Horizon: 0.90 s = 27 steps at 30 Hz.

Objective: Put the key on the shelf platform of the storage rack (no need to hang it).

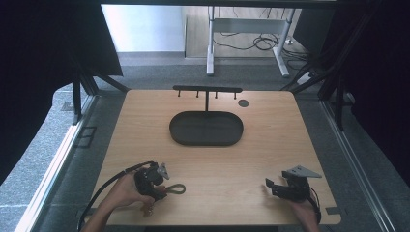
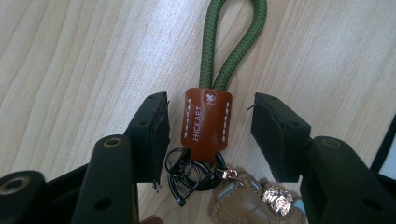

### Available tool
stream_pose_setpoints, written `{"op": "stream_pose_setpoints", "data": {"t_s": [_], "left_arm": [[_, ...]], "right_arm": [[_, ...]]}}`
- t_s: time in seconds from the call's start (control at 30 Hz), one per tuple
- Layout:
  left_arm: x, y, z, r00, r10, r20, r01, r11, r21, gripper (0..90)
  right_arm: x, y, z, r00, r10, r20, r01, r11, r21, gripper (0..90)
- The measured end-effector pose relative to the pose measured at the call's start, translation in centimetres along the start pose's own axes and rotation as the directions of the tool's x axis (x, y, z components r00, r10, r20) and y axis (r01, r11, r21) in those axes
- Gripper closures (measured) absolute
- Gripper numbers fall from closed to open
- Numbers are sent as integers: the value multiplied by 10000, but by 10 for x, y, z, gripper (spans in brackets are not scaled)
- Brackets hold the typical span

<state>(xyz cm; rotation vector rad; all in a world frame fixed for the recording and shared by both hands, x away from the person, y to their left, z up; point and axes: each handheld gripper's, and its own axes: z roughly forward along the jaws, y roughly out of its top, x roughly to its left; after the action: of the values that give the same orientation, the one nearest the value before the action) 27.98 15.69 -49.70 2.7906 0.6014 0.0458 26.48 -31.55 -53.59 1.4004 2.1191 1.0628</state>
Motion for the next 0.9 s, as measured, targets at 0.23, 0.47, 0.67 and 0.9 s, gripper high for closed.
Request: {"op": "stream_pose_setpoints", "data": {"t_s": [0.23, 0.47, 0.67, 0.9], "left_arm": [[-1, 1, 3, 9999, 148, -84, -145, 9993, 346, 511], [1, 4, 7, 10000, -12, 78, 8, 9986, 521, 592], [1, 4, 6, 9997, -135, 182, 125, 9984, 554, 662], [3, 4, 5, 9992, -368, 172, 357, 9977, 582, 668]], "right_arm": [[-1, 0, -1, 10000, 32, 9, -32, 10000, 6, 218], [-1, 0, -1, 9999, -71, -97, 70, 9999, -73, 218], [-1, 0, -1, 9999, -102, -101, 102, 9999, -63, 218], [-1, 0, -2, 9999, -87, -63, 87, 9999, -89, 218]]}}
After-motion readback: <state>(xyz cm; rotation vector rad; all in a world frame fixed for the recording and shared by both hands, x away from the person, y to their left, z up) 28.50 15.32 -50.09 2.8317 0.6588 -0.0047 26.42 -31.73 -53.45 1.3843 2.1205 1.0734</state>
